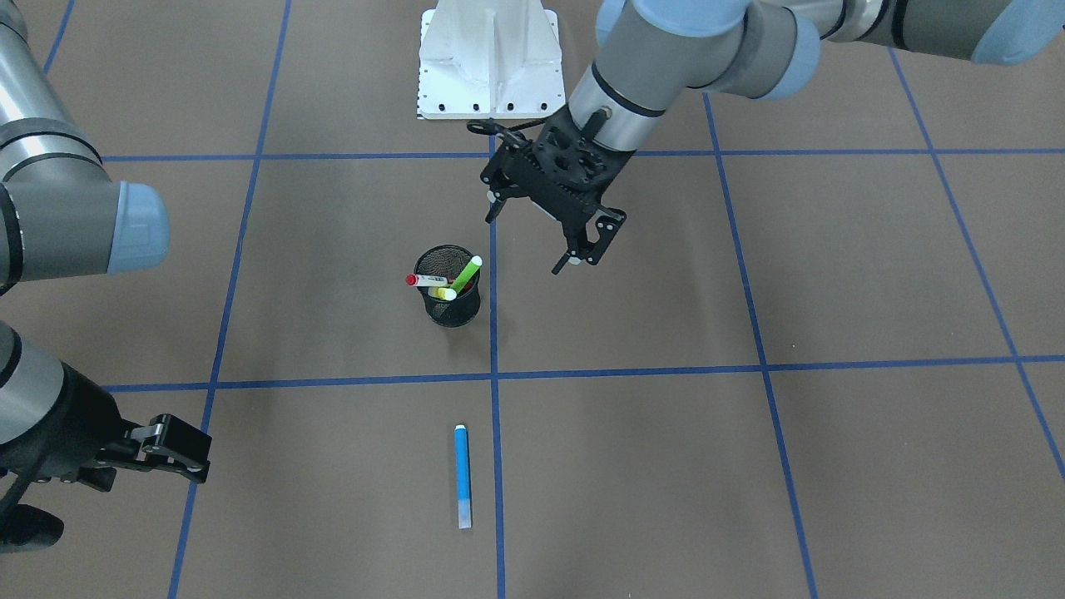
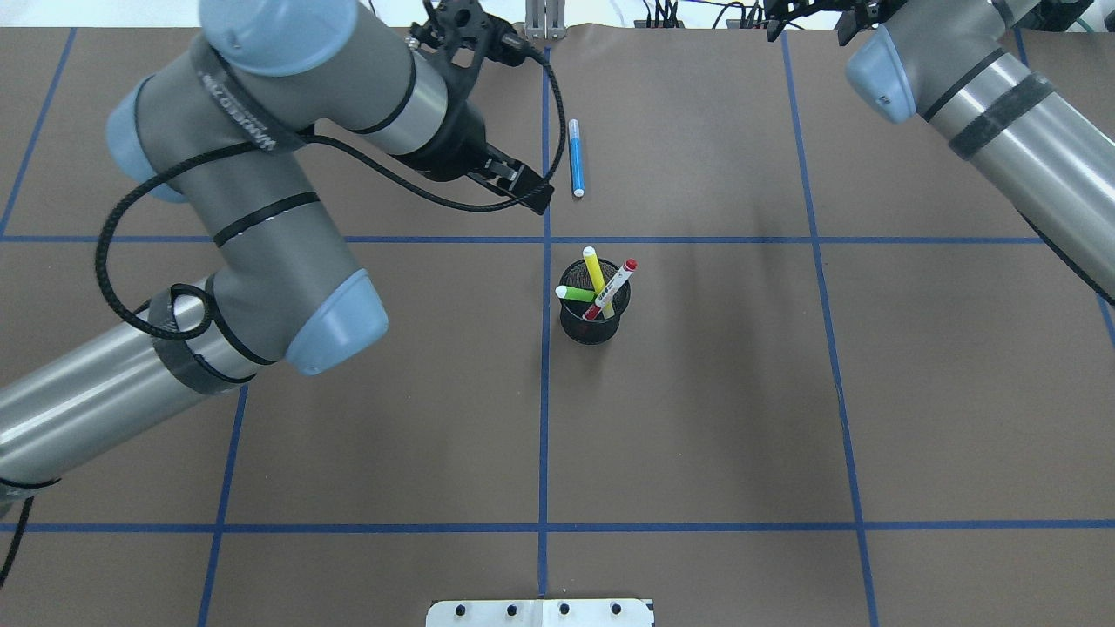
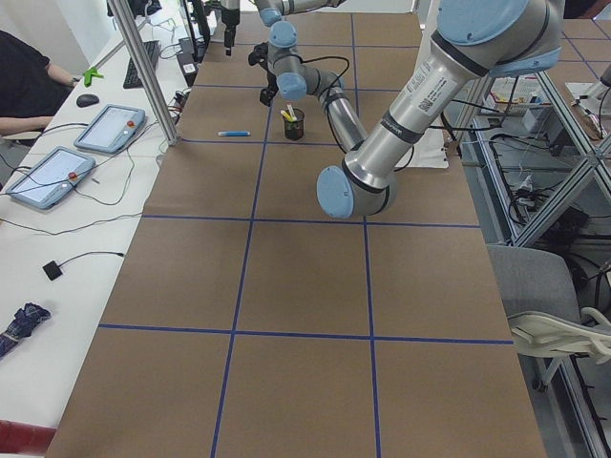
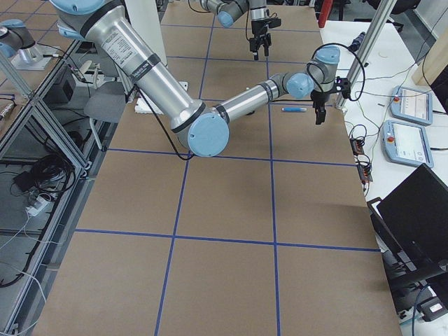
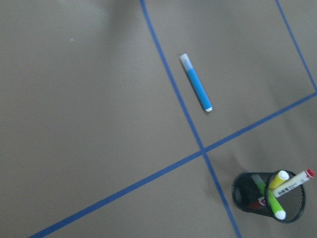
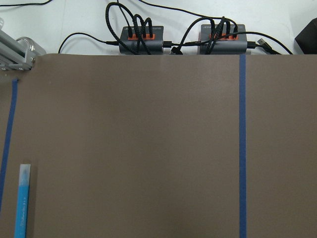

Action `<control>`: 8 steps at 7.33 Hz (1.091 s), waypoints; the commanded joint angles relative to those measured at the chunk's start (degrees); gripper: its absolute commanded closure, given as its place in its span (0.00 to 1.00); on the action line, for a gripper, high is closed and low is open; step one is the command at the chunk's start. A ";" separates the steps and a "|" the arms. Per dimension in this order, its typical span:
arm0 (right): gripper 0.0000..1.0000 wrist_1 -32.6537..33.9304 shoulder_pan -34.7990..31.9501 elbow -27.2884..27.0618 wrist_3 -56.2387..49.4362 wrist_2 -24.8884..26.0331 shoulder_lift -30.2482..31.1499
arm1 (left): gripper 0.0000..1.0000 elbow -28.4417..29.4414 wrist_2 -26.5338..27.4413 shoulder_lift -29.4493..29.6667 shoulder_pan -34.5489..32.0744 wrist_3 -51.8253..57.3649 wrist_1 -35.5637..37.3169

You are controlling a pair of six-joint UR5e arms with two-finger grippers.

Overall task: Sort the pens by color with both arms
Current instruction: 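Swing the left arm over the cup while the right arm withdraws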

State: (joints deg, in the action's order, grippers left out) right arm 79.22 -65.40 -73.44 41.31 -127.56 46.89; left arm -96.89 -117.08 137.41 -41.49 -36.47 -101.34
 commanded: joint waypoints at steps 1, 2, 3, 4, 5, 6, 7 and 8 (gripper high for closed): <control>0.01 -0.03 -1.04 -1.36 -1.22 -0.84 2.32 | 0.01 3.09 1.24 8.80 1.42 2.43 10.34; 0.01 -0.03 -1.31 -1.53 -1.31 -0.93 2.76 | 0.01 10.16 1.15 17.72 1.42 5.85 18.72; 0.01 -0.11 -1.57 -2.06 -2.01 -0.84 3.55 | 0.01 19.11 1.24 26.68 1.42 9.45 24.81; 0.01 -0.11 -2.09 -2.06 -2.89 -0.93 4.25 | 0.01 27.20 1.15 31.73 2.11 9.92 25.31; 0.01 -0.03 -2.88 -2.06 -3.25 -1.37 4.87 | 0.01 31.37 1.15 33.96 4.21 9.93 25.40; 0.01 -0.03 -4.11 -1.97 -3.86 -3.46 5.75 | 0.00 34.29 1.07 35.11 4.58 9.93 25.57; 0.01 -0.03 -5.77 -2.06 -5.43 -6.00 7.23 | 0.00 38.58 1.15 36.60 4.67 10.19 25.58; 0.01 -0.29 -7.27 -2.32 -7.19 -7.86 9.16 | 0.00 42.54 1.15 38.53 5.10 13.41 26.01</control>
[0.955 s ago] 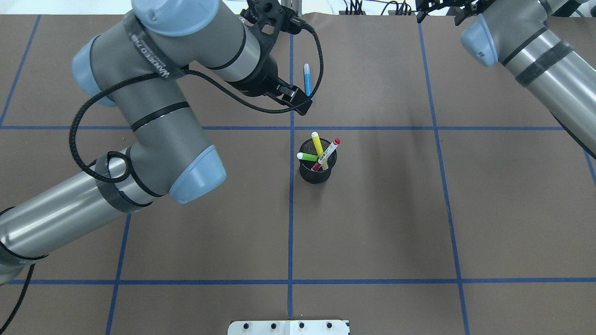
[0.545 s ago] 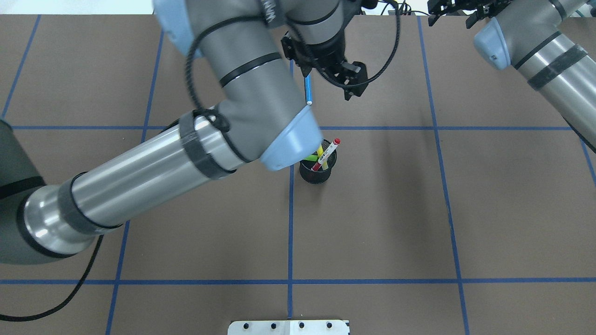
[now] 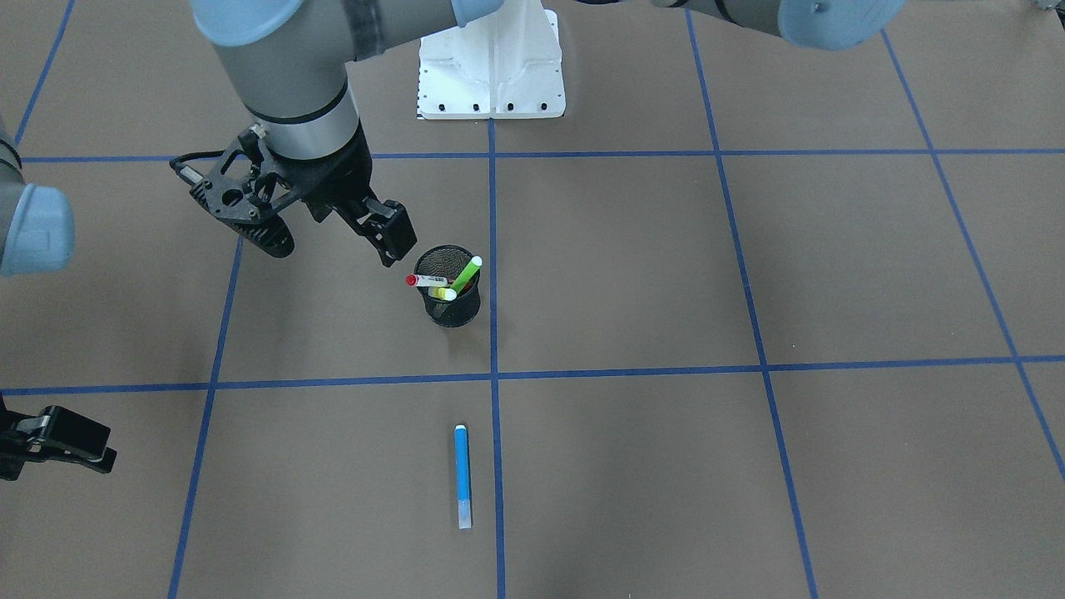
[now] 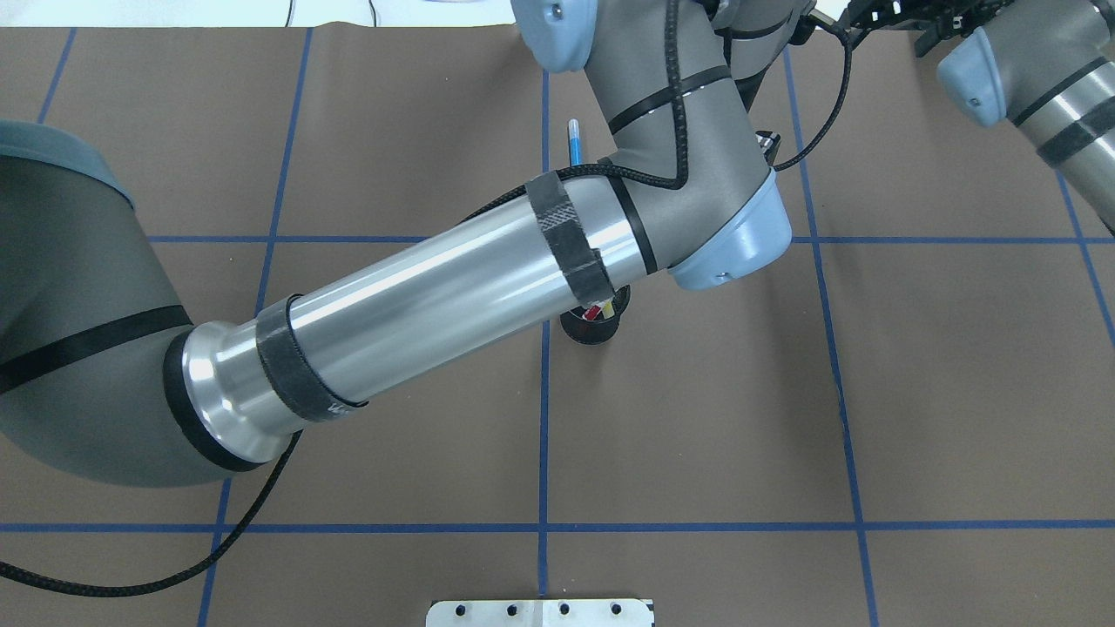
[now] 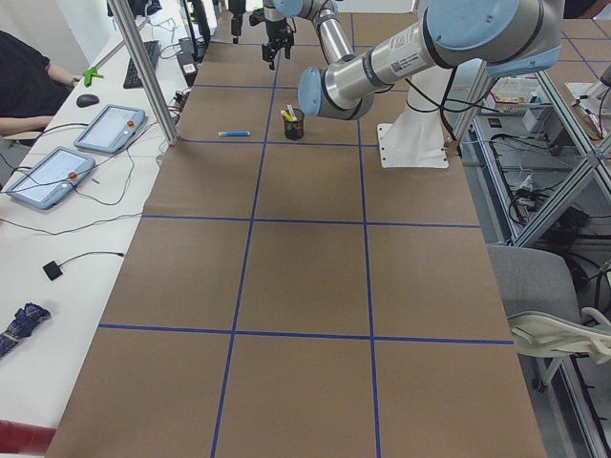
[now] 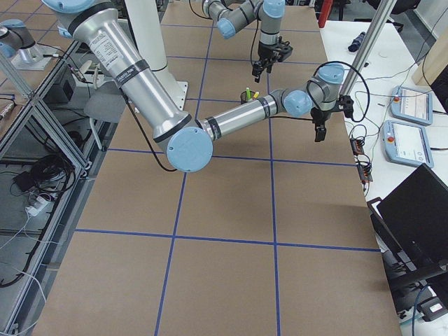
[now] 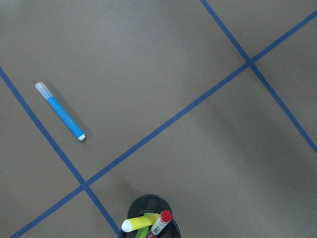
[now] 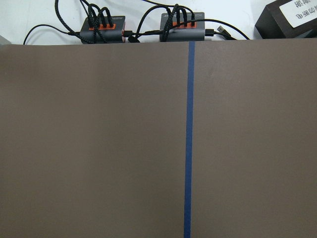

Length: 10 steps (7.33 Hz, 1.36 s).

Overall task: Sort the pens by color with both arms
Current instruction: 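Swing the left arm over the cup while the right arm withdraws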

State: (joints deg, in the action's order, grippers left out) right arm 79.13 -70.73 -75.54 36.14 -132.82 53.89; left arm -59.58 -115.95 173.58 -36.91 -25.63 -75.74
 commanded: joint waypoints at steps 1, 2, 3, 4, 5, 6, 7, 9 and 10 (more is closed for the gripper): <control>0.01 -0.21 -2.82 -1.09 -2.91 -2.97 3.49 | 0.00 8.05 0.11 3.86 0.69 4.17 1.29; 0.01 -0.21 -3.53 -1.10 -3.18 -3.67 4.28 | 0.00 9.82 0.37 4.22 0.78 8.28 2.51; 0.01 -0.12 -4.67 -1.01 -4.05 -5.94 5.33 | 0.00 10.53 0.64 4.14 0.70 9.45 4.00; 0.01 -0.03 -6.33 -1.18 -4.23 -8.75 6.30 | 0.00 11.32 0.64 4.05 0.78 9.81 4.80; 0.01 -0.03 -6.87 -2.49 -4.23 -9.65 7.53 | 0.00 12.37 0.64 3.96 0.78 9.81 4.81; 0.01 -0.03 -6.88 -2.59 -4.23 -9.65 7.72 | 0.00 13.78 0.64 4.13 0.96 9.81 4.81; 0.01 -0.03 -6.88 -2.50 -4.32 -9.65 7.72 | 0.00 13.96 0.55 4.22 1.13 9.73 6.73; 0.01 -0.03 -6.88 -2.68 -4.50 -9.65 7.72 | 0.00 14.66 1.94 4.14 3.14 9.64 7.98; 0.01 -0.03 -6.88 -2.68 -4.50 -9.65 7.63 | 0.00 14.67 3.96 4.14 5.59 9.38 7.97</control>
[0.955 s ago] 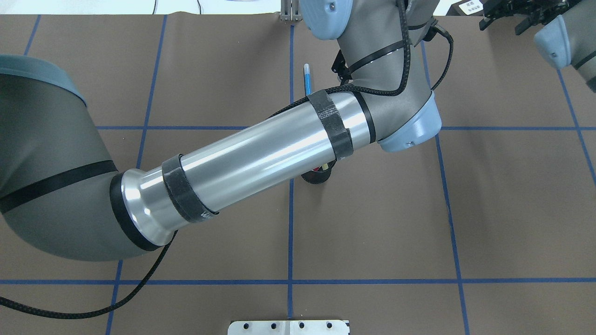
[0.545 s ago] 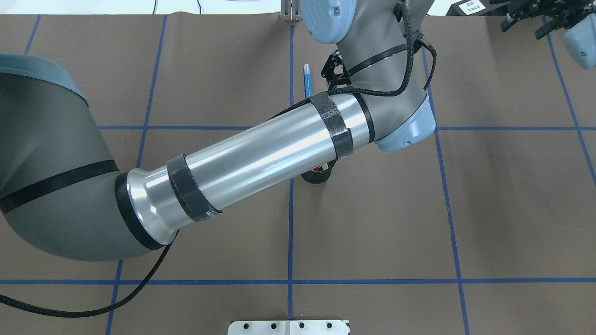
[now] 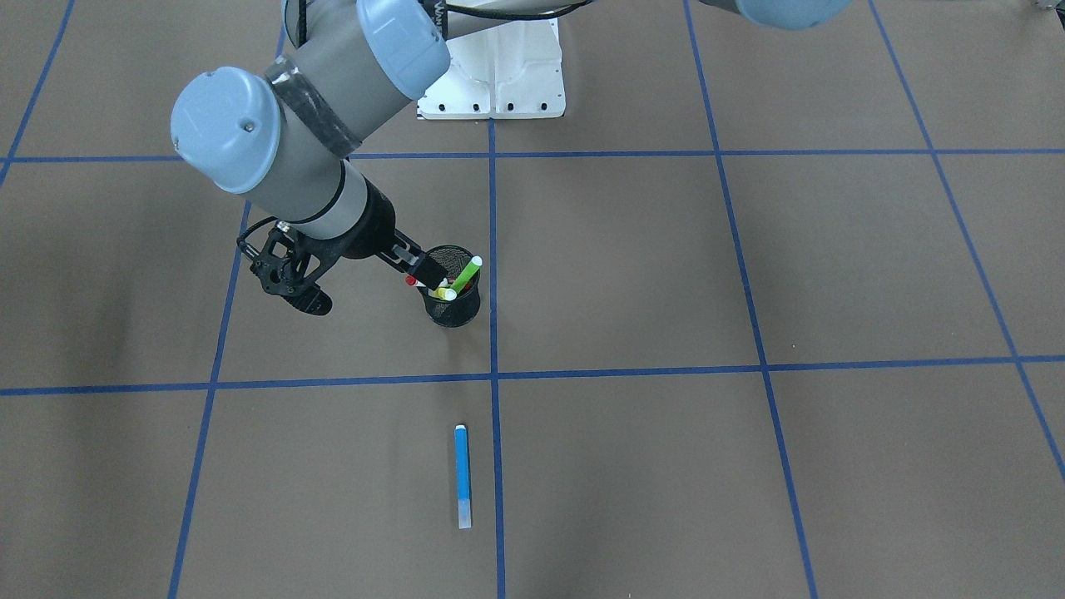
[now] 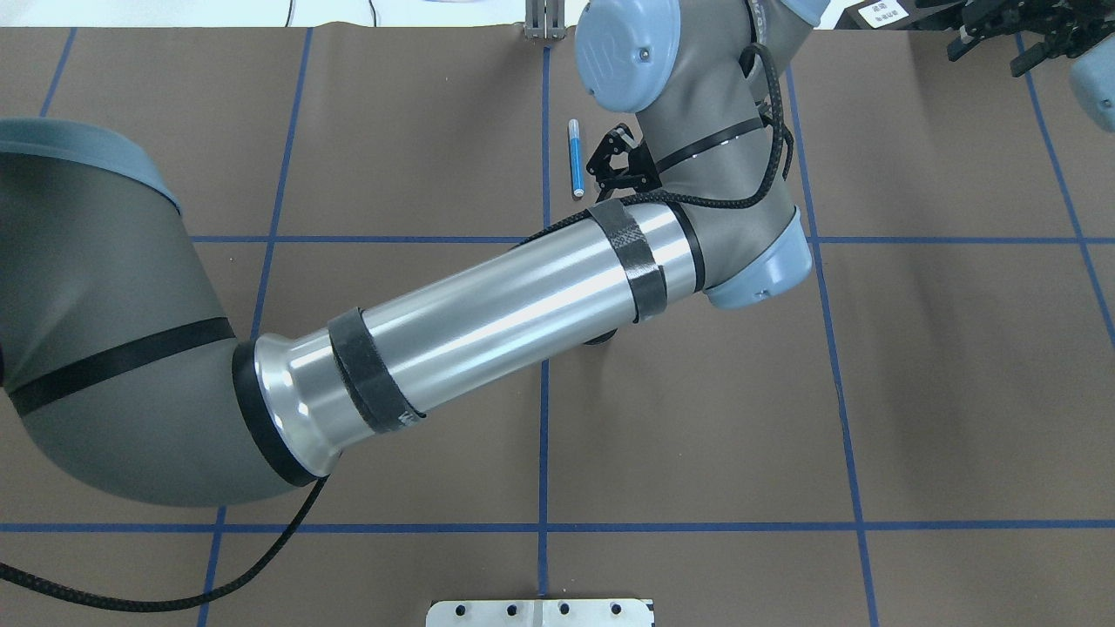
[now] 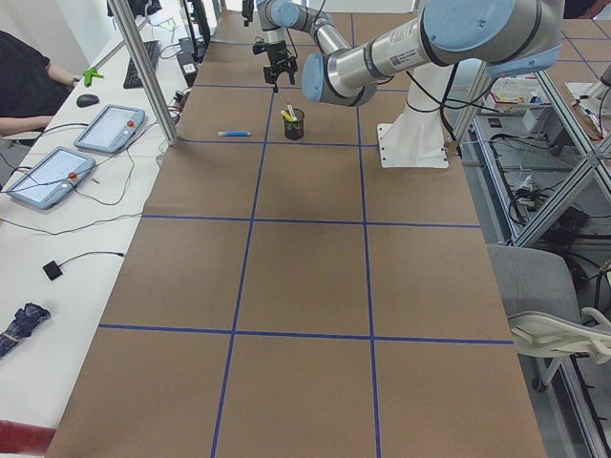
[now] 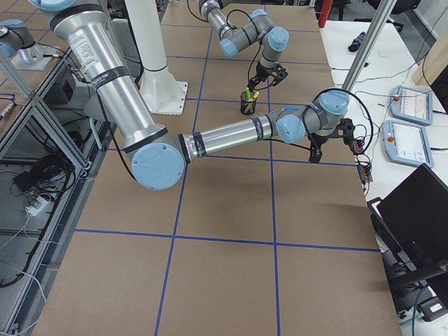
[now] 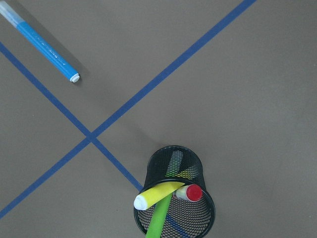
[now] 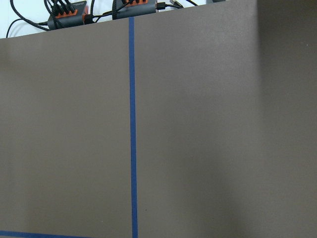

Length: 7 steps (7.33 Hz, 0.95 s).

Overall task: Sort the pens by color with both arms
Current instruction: 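Lower the left gripper into the cup and grasp the red-capped marker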

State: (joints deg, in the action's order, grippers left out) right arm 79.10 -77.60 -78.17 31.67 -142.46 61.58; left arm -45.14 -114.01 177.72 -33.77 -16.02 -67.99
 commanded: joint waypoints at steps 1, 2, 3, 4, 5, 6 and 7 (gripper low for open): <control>0.01 0.00 0.08 0.03 -0.20 0.16 -0.05 | 0.00 0.23 2.82 -0.10 2.83 -0.24 0.05; 0.01 0.00 0.16 0.21 -0.21 0.34 -0.05 | 0.00 0.31 2.83 -0.18 2.92 -0.42 -0.04; 0.01 0.00 0.17 0.21 -0.21 0.34 -0.14 | 0.00 0.31 3.96 -0.18 2.92 -0.42 -1.09; 0.01 0.00 0.17 0.30 -0.21 0.34 -0.23 | 0.00 1.62 4.84 -0.27 2.92 -0.42 -3.36; 0.01 0.00 0.25 0.38 -0.21 0.43 -0.23 | 0.00 3.02 4.94 -0.27 2.92 -0.59 -4.77; 0.01 -0.09 0.25 0.56 -0.21 0.52 -0.23 | 0.00 3.13 4.94 -0.45 3.01 -0.94 -5.22; 0.01 0.00 0.25 0.56 -0.21 0.52 -0.31 | 0.00 3.13 4.94 -0.53 3.36 -2.25 -6.36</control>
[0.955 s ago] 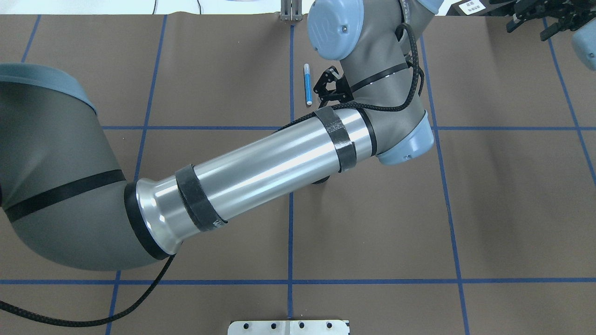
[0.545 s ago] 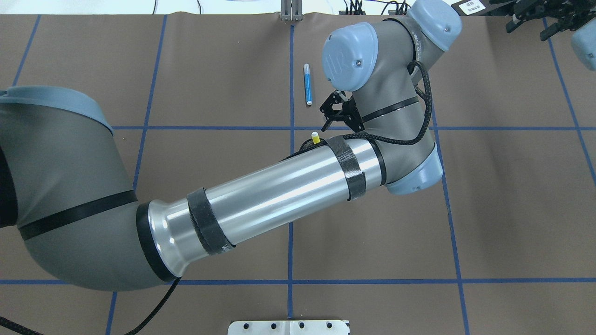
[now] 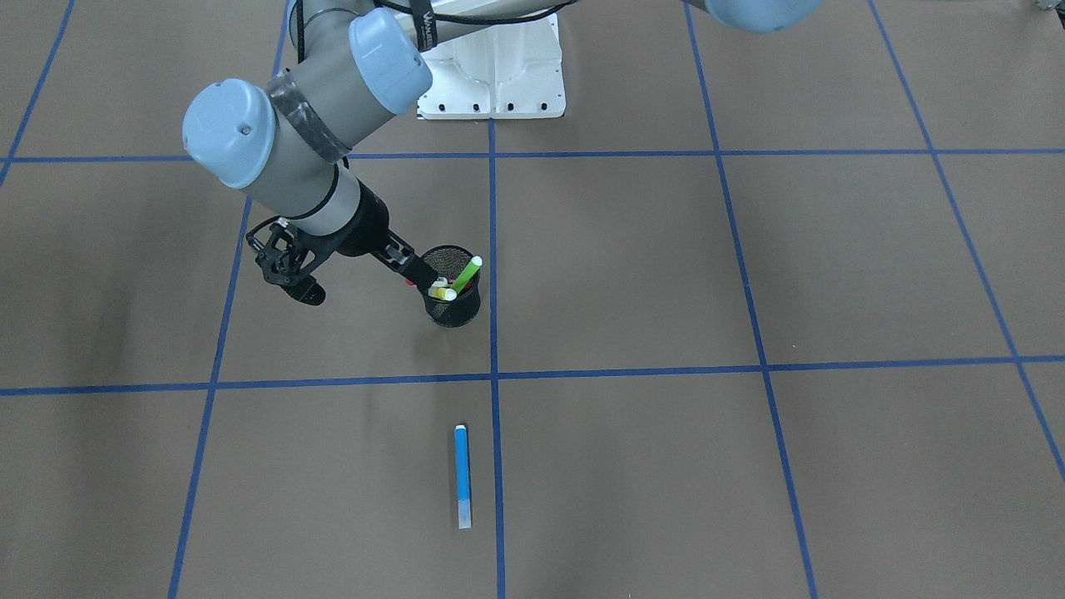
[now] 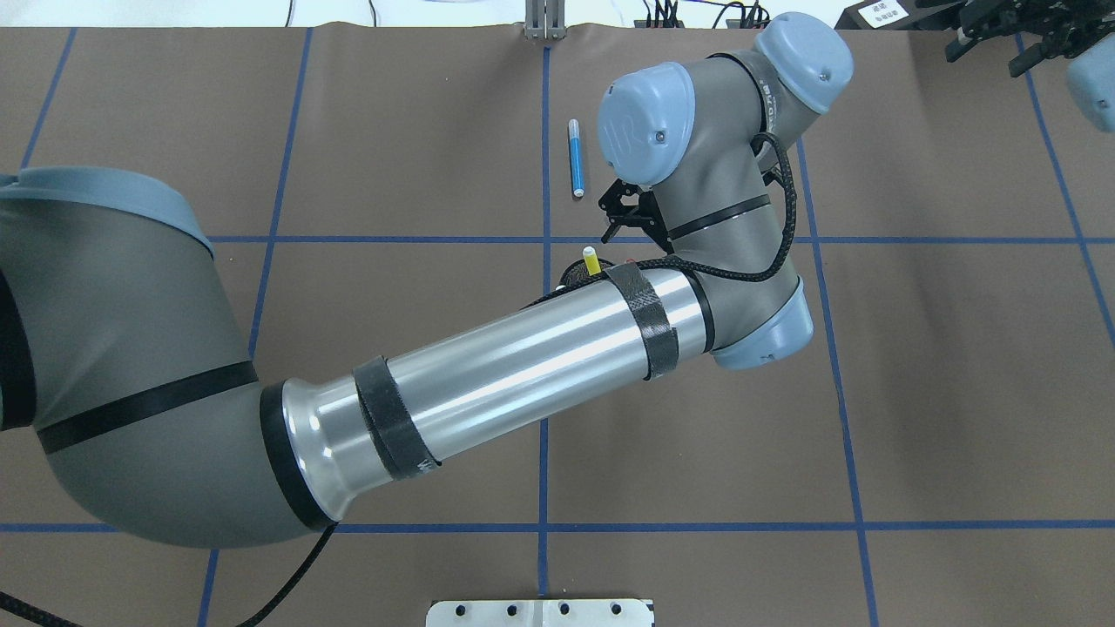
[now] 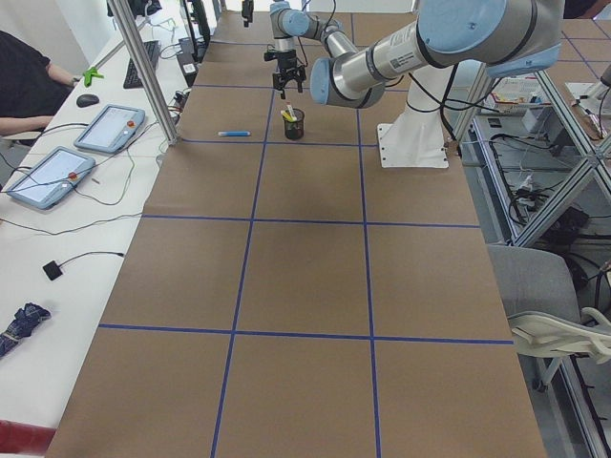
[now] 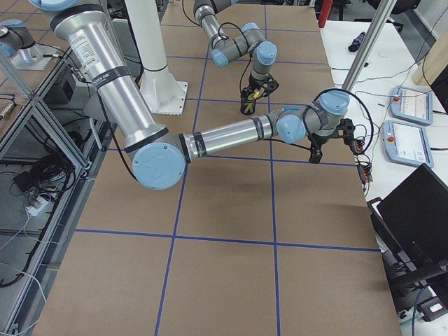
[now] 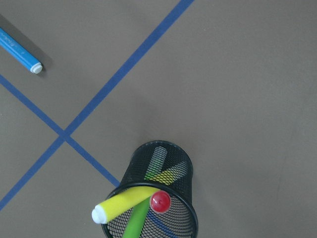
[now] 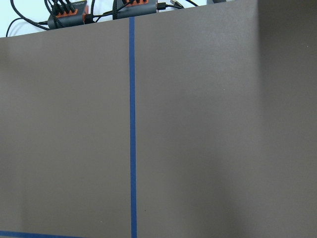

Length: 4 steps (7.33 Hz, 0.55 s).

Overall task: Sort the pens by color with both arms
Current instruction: 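Lower the left gripper into the cup and grasp the red-capped marker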

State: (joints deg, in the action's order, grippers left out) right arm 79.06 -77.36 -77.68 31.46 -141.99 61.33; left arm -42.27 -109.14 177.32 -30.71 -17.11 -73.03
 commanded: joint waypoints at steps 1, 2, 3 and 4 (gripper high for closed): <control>0.01 0.04 0.02 0.07 0.00 0.04 -0.15 | 0.00 0.96 0.06 -0.13 0.38 -1.34 -2.19; 0.01 0.04 0.02 0.07 0.00 0.04 -0.16 | 0.01 0.96 0.15 -0.22 0.39 -1.35 -2.20; 0.01 0.04 0.02 0.07 0.00 0.04 -0.16 | 0.01 1.22 0.85 -0.22 0.39 -1.43 -2.98; 0.01 0.04 0.02 0.07 0.00 -0.04 -0.16 | 0.02 2.18 1.20 -0.31 0.47 -1.52 -3.43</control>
State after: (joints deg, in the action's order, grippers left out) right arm 79.10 -77.34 -77.61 31.47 -141.96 61.18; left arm -40.94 -108.45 177.09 -30.30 -18.51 -75.79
